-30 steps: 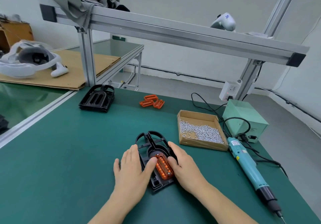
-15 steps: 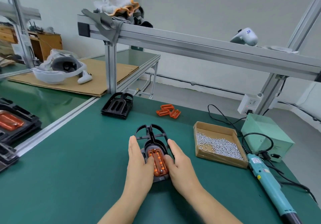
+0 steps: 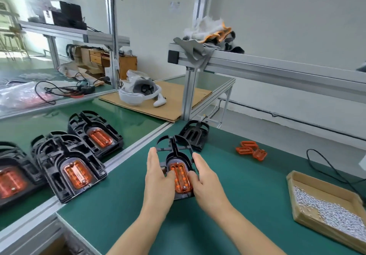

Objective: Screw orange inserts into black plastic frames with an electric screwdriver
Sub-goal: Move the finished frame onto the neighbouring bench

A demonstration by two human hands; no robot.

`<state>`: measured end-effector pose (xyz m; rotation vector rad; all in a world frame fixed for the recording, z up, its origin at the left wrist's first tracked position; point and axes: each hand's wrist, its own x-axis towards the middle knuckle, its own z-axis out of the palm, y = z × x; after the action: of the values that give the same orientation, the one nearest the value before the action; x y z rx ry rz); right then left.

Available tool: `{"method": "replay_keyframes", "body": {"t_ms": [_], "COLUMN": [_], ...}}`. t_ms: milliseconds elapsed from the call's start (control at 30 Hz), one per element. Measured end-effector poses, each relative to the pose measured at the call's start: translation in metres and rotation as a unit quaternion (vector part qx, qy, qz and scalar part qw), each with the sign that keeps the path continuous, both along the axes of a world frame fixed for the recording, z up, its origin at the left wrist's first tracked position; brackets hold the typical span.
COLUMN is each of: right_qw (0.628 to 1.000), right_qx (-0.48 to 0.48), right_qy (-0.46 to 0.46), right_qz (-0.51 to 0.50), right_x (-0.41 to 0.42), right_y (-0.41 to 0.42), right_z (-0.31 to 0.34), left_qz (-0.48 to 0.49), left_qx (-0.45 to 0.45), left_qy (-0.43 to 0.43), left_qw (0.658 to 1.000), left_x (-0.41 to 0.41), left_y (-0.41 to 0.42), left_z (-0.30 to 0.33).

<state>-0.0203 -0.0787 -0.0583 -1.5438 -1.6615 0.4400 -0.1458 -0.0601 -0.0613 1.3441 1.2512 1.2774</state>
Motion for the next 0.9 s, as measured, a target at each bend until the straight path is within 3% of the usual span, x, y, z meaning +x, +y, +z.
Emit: {"method": "replay_keyframes", "body": {"t_ms": [500, 700, 900], "right_qw": [0.982, 0.974, 0.975], "right_qx": [0.022, 0.014, -0.026], "right_qy": [-0.007, 0.015, -0.018], "right_qz": [0.187, 0.228, 0.221], "right_x": [-0.134, -0.176, -0.181], "right_y": [0.085, 0.123, 0.161], "right_z": [0.023, 0.035, 0.039], "left_qz": [0.189, 0.241, 0.261], "left_qx": [0.052, 0.067, 0.067], "left_qy": [-0.024, 0.062, 0.140], "left_qw": [0.980, 0.966, 0.953], "left_x": [-0.132, -0.171, -0.208], "left_y": [0.045, 0.065, 0.077], "left_z": [0.017, 0.029, 0.033]}}
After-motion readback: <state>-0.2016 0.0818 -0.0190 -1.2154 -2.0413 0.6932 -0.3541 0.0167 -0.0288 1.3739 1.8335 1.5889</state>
